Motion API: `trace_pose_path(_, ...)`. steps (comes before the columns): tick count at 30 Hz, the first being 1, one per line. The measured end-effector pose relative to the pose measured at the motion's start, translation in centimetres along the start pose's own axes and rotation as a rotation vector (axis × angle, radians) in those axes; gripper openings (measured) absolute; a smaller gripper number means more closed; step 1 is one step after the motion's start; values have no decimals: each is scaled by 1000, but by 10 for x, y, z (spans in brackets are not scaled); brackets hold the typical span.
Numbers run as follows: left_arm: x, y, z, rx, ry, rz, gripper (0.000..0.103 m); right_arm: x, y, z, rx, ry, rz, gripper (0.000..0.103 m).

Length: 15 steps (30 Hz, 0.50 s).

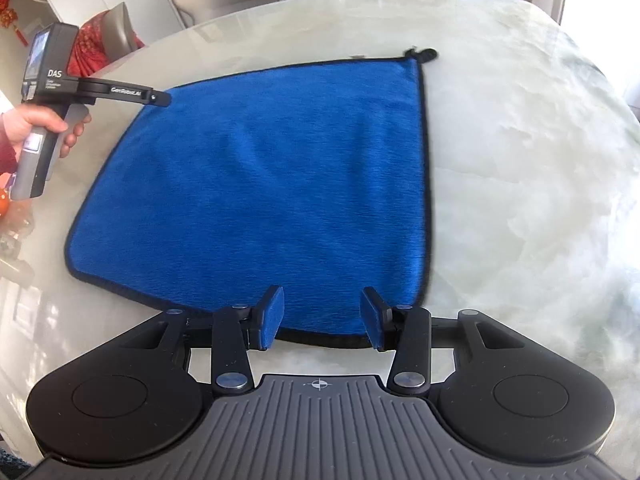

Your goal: Fold towel

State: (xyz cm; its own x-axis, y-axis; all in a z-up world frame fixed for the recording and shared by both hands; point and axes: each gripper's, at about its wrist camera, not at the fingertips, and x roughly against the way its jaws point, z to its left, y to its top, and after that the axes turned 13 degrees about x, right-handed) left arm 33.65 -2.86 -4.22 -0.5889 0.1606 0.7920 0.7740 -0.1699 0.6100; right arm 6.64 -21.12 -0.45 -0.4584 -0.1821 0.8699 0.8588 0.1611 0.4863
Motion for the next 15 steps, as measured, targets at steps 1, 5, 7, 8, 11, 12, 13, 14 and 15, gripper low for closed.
trace_pose_path(1,2,-1,2,3,2,-2,77,0,1,4,1,-1,-2,46)
trace_pose_path(5,6,-3,12,41,-25,8,77,1,5,21,-23,-2,-19,59)
trace_pose_path(7,7,-3,19,73,-52,21,77,2,7,31,-46,5,-33,64)
trace_pose_path(8,7,-3,23,89,-76,36,78,2,9,37,-44,6,-37,68)
trace_pose_path(11,4,-3,35,124,-149,68,80,1,14,54,-32,-7,-45,88)
trace_pose_path(12,2,-3,39,136,-170,79,80,-1,16,62,-23,-17,-43,93)
trace_pose_path(13,0,-2,41,137,-175,84,81,-1,17,67,-16,-17,-46,93)
trace_pose_path(14,-1,-1,43,137,-178,88,81,-2,17,70,-11,-13,-46,93)
trace_pose_path(15,-3,0,44,137,-180,93,81,-4,18,75,-7,-1,-41,93)
